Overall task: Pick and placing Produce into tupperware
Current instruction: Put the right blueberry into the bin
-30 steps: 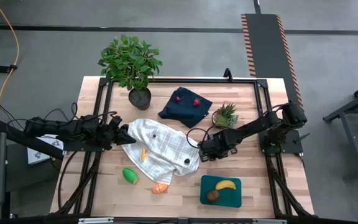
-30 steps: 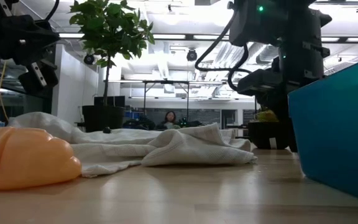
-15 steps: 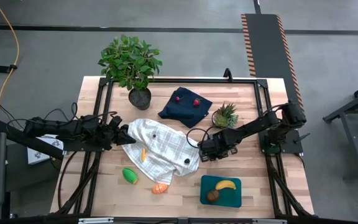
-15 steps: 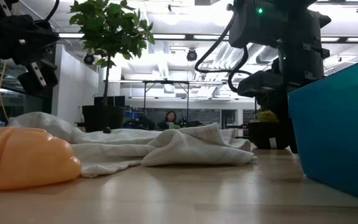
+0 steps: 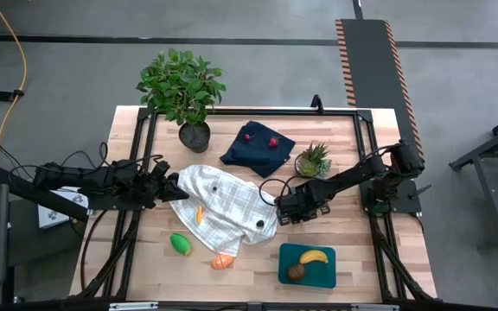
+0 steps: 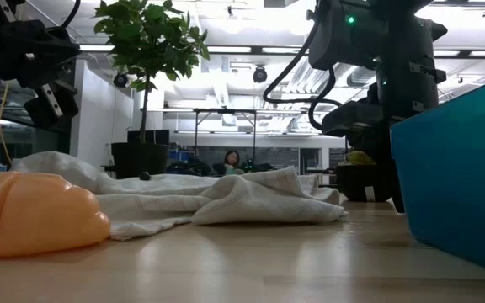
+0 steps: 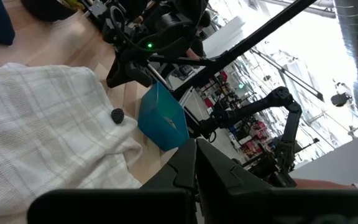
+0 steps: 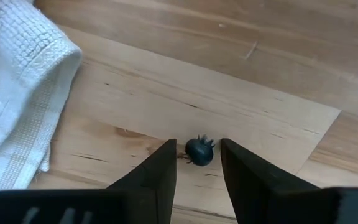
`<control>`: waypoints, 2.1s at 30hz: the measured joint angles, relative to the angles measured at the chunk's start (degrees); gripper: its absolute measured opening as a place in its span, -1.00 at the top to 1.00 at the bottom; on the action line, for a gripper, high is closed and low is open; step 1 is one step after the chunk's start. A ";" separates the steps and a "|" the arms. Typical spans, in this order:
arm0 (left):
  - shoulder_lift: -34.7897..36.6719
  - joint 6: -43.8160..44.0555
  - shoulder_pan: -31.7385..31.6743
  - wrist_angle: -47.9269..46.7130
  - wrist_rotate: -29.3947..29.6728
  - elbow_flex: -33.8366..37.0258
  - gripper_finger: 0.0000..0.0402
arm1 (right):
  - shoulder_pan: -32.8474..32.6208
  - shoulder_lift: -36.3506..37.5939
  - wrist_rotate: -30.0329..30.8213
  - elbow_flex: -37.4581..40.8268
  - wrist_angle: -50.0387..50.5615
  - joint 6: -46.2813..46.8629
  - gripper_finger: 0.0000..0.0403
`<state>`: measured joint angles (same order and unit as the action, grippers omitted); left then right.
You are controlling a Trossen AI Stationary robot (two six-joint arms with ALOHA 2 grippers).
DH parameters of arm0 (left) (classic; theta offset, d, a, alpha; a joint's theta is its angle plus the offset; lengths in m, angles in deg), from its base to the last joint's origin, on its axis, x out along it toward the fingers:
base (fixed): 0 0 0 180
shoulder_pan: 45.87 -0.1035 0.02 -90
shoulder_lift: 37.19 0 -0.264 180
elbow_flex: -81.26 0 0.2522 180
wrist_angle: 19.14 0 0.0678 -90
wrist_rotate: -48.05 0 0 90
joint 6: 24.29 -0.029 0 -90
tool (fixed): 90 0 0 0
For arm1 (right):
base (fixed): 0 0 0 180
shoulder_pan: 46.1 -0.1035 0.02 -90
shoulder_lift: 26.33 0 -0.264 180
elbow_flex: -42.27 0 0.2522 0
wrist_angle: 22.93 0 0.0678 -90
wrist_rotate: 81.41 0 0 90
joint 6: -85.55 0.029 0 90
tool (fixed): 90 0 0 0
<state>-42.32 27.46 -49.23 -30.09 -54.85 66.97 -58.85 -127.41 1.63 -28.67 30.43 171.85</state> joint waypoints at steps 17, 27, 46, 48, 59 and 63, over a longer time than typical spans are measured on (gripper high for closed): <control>0.01 -0.03 0.00 0.00 0.01 0.00 1.00 | -0.02 0.00 0.46 0.02 0.37 -0.70 0.76; 0.01 -0.04 0.00 0.00 0.01 0.00 1.00 | -0.01 -0.07 0.92 -1.71 1.69 -1.49 0.76; 0.01 -0.02 0.00 0.02 0.01 0.00 1.00 | -0.03 -0.07 2.46 -10.99 5.41 -5.85 0.76; 0.00 -0.02 0.00 0.00 0.01 0.00 1.00 | -0.04 -0.07 2.47 -12.52 6.07 -6.75 0.76; 0.00 -0.04 0.00 0.02 0.01 0.00 1.00 | -0.16 -0.02 3.53 -21.42 16.34 -11.83 0.76; -0.01 -0.04 0.00 0.01 0.01 0.00 1.00 | -1.15 -0.02 2.74 -23.66 17.87 -12.83 0.76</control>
<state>-42.33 27.42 -49.23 -30.08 -54.84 66.97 -60.00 -127.43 4.36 -52.33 48.30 159.02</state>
